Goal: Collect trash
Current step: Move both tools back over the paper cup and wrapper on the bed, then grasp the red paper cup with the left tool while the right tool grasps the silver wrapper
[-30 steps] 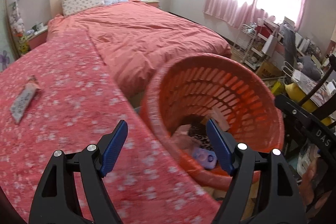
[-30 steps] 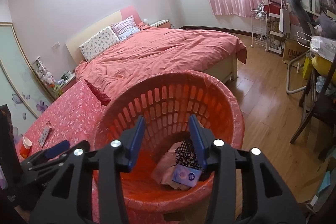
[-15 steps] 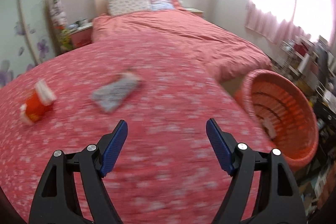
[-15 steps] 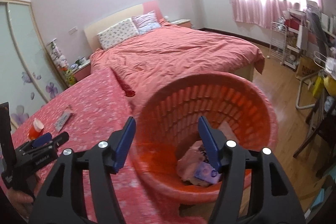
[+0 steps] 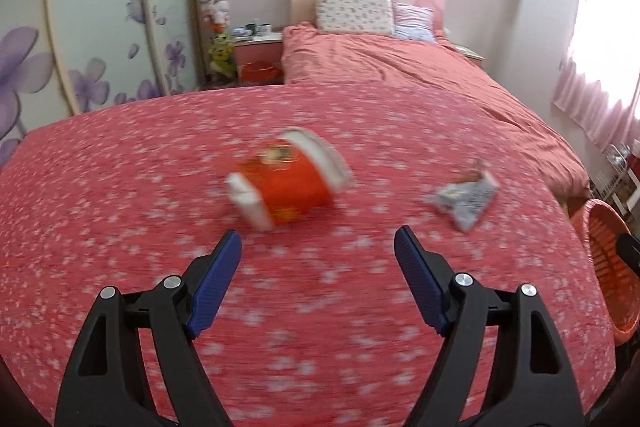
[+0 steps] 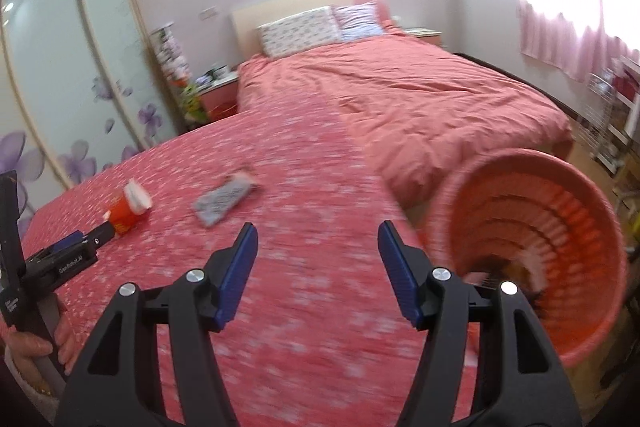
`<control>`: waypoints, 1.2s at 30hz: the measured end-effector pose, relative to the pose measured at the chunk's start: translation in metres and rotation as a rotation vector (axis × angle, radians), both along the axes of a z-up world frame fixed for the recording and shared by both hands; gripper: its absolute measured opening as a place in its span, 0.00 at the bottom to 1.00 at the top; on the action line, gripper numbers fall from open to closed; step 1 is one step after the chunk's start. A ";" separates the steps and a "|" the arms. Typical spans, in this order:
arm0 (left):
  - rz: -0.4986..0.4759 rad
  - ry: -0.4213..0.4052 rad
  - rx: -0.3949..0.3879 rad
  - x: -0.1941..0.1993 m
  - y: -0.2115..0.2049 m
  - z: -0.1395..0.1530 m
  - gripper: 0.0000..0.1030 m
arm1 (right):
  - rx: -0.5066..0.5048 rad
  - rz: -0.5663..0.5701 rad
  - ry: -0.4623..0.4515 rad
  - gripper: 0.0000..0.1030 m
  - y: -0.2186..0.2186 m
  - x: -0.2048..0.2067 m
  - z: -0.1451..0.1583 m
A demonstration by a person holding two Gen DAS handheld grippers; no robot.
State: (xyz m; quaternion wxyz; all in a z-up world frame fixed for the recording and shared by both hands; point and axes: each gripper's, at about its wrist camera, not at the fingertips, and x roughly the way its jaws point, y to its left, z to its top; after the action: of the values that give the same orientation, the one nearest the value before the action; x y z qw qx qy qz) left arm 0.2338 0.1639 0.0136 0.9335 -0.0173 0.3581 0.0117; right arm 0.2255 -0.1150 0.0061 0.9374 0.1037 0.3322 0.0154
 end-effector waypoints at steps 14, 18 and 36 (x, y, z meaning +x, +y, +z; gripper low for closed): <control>0.083 -0.002 -0.060 0.005 0.079 0.000 0.76 | -0.017 -0.053 0.173 0.59 0.095 0.128 -0.037; 0.075 -0.004 -0.068 0.010 0.085 0.000 0.76 | -0.011 -0.092 0.228 0.59 0.099 0.146 -0.050; -0.096 0.043 -0.007 0.065 0.036 -0.015 0.94 | -0.003 -0.070 0.214 0.07 0.068 0.115 -0.058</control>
State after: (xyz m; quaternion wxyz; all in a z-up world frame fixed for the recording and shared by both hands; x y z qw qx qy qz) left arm 0.2993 0.2003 -0.0018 0.9250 -0.0030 0.3783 -0.0341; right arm 0.3404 -0.0470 -0.0524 0.8967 0.1148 0.4264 -0.0293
